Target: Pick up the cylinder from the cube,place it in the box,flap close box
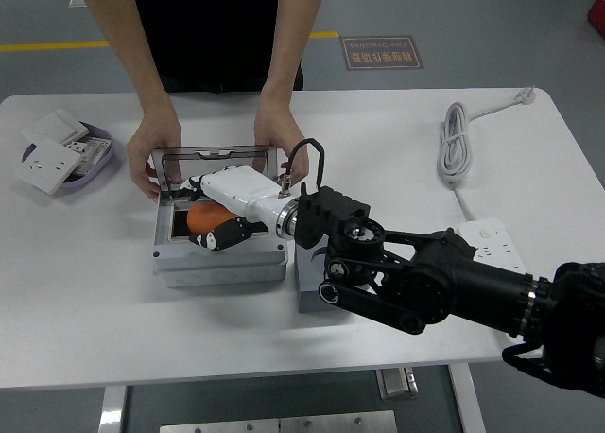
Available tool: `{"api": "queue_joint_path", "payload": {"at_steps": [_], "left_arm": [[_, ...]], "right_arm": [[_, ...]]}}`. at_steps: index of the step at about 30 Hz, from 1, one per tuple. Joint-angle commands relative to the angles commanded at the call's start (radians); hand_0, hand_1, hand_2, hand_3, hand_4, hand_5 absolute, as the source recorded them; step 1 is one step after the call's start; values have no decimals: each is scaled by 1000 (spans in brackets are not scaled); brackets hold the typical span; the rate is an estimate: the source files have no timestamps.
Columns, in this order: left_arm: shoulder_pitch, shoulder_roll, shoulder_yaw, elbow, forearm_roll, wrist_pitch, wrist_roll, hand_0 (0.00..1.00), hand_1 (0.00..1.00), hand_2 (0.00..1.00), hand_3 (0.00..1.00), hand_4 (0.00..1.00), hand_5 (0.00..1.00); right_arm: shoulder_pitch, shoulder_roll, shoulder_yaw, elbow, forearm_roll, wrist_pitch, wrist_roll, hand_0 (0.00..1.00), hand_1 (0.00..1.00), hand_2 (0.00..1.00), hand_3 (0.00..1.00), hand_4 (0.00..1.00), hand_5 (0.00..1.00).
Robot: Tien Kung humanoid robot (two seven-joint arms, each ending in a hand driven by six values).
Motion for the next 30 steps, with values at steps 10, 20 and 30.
{"api": "queue_joint_path", "payload": {"at_steps": [10,20,30], "left_arm": [[7,-4,6,0,-11,3,-1,607,599,577,574,607,183],[5,-3,10,0,-17,4,-4,607,598,576,574,603,179],[2,-3,15,0,-19,3,-3,607,597,576,574,594,176]], "right_arm": [[-25,-49,66,103,155,13,12,839,749,770,847,871,363],[29,-177,217,181,290,15,46,830,739,757,838,862,376],[54,-148,173,36,359,14,82,810,721,737,818,831,359]]}}
